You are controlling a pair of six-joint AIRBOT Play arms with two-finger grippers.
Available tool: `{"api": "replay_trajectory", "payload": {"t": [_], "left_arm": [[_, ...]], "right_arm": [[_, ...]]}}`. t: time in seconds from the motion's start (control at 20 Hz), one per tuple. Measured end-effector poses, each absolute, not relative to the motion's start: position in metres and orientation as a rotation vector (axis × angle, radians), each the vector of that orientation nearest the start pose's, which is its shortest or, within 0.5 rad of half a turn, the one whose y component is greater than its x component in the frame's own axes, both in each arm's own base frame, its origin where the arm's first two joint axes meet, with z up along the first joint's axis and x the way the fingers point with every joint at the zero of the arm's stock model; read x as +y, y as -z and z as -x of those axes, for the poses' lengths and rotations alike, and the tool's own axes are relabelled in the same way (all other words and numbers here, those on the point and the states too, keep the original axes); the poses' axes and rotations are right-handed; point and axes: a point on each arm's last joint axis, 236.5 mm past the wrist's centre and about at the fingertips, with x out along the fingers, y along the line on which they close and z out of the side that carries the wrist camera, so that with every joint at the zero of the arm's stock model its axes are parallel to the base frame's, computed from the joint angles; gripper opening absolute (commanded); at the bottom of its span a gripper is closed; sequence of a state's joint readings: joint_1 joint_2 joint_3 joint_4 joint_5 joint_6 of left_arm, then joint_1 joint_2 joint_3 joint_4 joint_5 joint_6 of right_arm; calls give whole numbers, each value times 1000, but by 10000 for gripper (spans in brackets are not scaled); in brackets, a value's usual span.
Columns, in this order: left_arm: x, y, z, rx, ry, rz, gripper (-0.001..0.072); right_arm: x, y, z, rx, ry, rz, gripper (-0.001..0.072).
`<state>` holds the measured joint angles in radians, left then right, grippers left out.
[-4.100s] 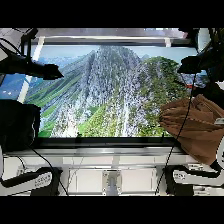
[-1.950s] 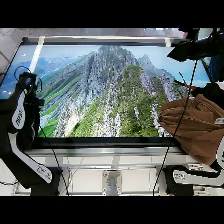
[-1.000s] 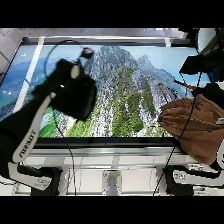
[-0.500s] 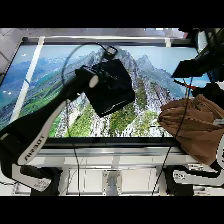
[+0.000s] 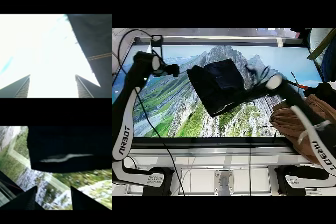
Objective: Fold the clothes and pants, and hang the long-sleeved shirts on hangers.
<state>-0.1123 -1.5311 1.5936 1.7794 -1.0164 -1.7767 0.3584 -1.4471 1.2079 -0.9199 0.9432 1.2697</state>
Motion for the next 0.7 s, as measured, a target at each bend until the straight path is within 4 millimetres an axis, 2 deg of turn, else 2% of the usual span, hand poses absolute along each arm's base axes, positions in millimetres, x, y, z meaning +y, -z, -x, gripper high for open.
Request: {"api": "replay_trajectory", "payload": {"t": [0.1, 0.2, 0.35, 0.5, 0.65, 0.7], "left_arm": [[-1, -82, -516, 947, -137, -28, 610], [7, -80, -514, 958, -151, -20, 610], [13, -79, -512, 969, -150, -37, 610], [16, -79, -511, 972, -152, -41, 610], [17, -79, -511, 975, -152, -43, 610], [17, -79, -511, 975, -152, -44, 610]], "right_arm": [[296, 18, -376, 1155, -727, -200, 486], [321, 42, -373, 1178, -733, -234, 511], [353, 65, -369, 1214, -752, -276, 513], [377, 74, -360, 1250, -795, -282, 513], [391, 77, -357, 1258, -815, -287, 510], [393, 79, -356, 1262, -816, -289, 488]]}}
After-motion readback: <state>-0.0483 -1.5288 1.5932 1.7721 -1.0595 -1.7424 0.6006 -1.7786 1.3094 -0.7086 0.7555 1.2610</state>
